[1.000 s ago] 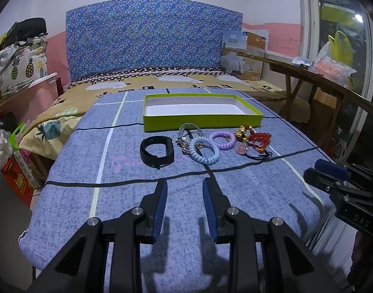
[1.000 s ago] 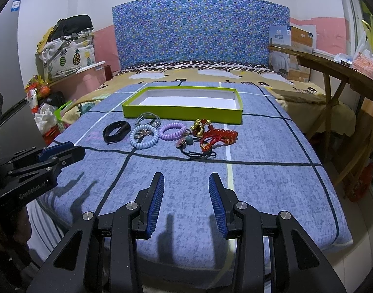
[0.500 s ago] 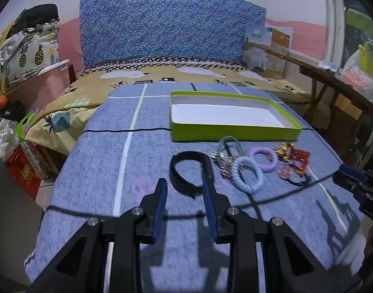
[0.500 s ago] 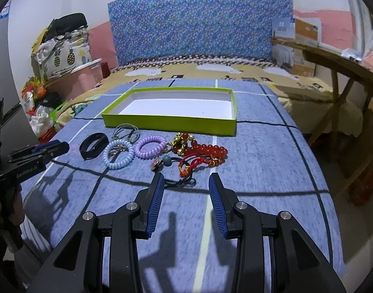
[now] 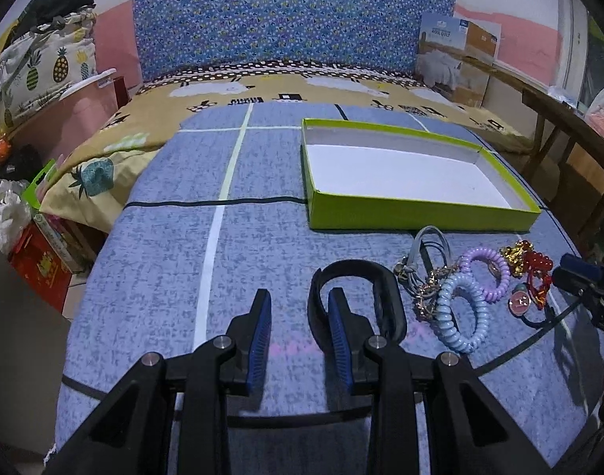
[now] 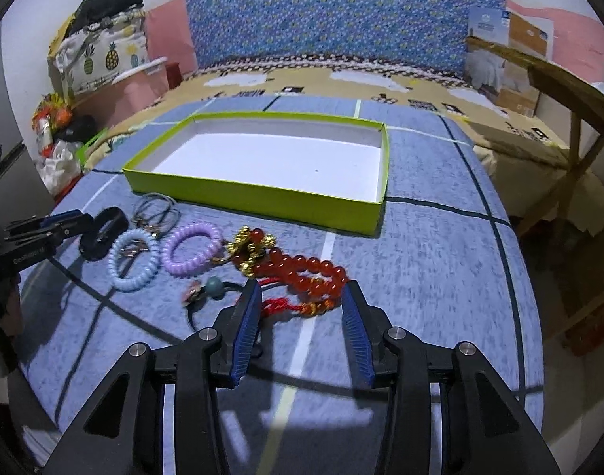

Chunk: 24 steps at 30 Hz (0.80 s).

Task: Organize jewelry
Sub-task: 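Grasp the black watch band with the left gripper while the right gripper grasps the red bead bracelet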

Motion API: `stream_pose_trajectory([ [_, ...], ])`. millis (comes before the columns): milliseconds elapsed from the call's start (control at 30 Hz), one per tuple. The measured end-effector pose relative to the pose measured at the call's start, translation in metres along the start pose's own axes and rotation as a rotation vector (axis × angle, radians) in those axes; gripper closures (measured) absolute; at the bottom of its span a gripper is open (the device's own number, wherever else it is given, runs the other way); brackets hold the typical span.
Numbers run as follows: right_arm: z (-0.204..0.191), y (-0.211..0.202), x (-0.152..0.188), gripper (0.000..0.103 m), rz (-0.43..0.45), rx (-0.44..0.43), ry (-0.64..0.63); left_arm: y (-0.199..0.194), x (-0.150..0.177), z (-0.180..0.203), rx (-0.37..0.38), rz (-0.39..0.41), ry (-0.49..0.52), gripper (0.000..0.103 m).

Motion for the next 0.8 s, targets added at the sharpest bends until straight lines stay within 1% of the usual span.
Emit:
stream_pose_trajectory([
  [100, 0.005, 0.005, -0.005, 0.06, -0.008, -0.014, -0.005, 0.004, 0.0, 0.003, 0.02, -0.025, -0.002, 0.072],
  [267, -0.005, 0.008, -0.015, 0.06, -0.003, -0.048, -0.061, 0.01, -0.002, 0.003, 0.038, -0.049, -0.006, 0.072],
  [367, -0.01, 0.016, -0.017, 0.06, -0.026, -0.054, -0.103, 0.012, -0.002, 0.005, 0.044, -0.059, -0.005, 0.072],
  [567, -0.021, 0.03, -0.02, 0.06, -0.064, -0.115, -0.148, 0.017, -0.005, 0.004, 0.049, -0.072, -0.007, 0.072],
  [600, -0.022, 0.031, -0.02, 0.062, -0.067, -0.12, -0.149, 0.018, -0.006, 0.004, 0.046, -0.074, -0.004, 0.072],
  [633, -0.023, 0.032, -0.021, 0.066, -0.071, -0.129, -0.151, 0.018, -0.007, 0.004, 0.042, -0.074, 0.001, 0.072],
  [667, -0.024, 0.033, -0.021, 0.078, -0.074, -0.14, -0.153, 0.019, -0.007, 0.005, 0.039, -0.074, 0.005, 0.072],
  [733, -0.026, 0.033, -0.023, 0.085, -0.072, -0.14, -0.158, 0.019, -0.007, 0.007, 0.034, -0.074, 0.015, 0.072],
  [800, -0.027, 0.034, -0.024, 0.093, -0.075, -0.133, -0.168, 0.02, -0.008, 0.007, 0.03, -0.074, 0.024, 0.075],
])
Point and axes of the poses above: each gripper's, at about its wrist camera, not at the fingertips, and y roughly the way its jaws point, z to its right, x to its underside, the point moved 9 cm from there along y, roughly the way its jaws point, and after that the axes turned 1 degree about z, right-handed, at the moved point
